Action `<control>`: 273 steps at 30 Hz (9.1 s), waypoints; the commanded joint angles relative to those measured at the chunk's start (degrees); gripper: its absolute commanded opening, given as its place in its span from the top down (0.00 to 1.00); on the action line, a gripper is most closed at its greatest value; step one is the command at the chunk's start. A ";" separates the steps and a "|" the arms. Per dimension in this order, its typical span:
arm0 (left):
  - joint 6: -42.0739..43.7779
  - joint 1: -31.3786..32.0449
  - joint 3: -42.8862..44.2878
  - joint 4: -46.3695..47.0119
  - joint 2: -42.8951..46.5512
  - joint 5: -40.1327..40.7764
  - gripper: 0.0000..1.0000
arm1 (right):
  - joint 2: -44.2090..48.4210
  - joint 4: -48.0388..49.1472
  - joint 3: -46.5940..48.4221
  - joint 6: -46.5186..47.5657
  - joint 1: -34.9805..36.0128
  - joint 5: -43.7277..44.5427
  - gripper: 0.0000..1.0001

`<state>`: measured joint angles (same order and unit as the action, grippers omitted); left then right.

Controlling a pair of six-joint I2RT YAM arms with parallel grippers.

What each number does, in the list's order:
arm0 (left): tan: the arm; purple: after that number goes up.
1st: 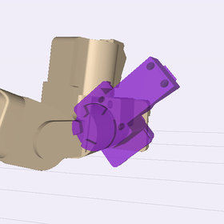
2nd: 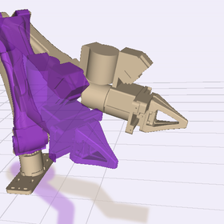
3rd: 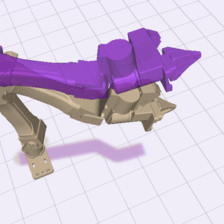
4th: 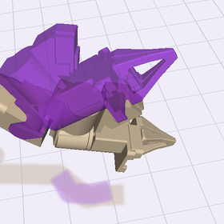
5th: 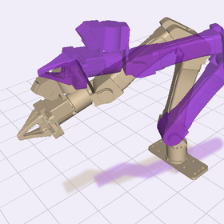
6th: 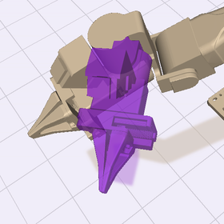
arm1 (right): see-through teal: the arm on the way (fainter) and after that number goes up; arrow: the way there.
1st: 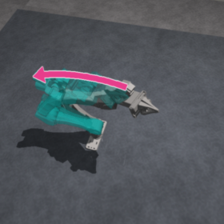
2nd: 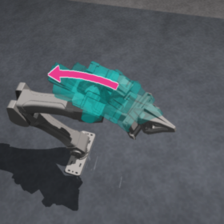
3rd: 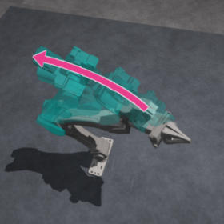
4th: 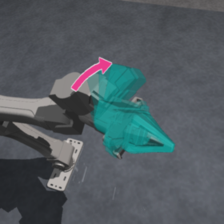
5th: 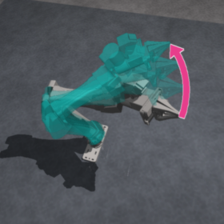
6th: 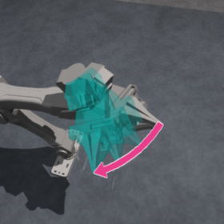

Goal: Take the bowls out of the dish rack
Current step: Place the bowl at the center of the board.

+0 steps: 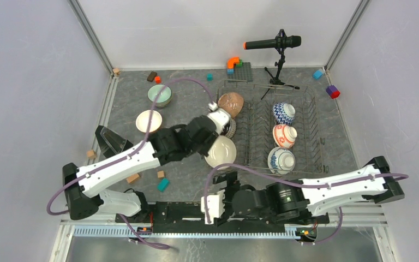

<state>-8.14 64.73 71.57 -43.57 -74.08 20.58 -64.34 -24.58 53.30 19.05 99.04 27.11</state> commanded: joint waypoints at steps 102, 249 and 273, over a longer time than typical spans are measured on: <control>-17.42 -21.31 -10.49 14.66 9.13 3.16 0.98 | -20.87 4.93 21.76 -36.09 -44.33 -10.72 0.48; -11.63 -14.64 -11.45 15.59 10.00 10.40 0.69 | -24.43 -2.39 30.20 -33.05 -41.33 5.61 1.00; -12.69 -14.74 -13.02 17.31 11.32 15.53 0.98 | -12.92 -0.18 23.33 -34.26 -41.33 -1.66 0.20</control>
<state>-20.93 50.02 58.26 -31.20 -65.19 31.70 -82.72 -25.58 78.08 -15.16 57.69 25.06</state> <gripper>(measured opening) 0.211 0.769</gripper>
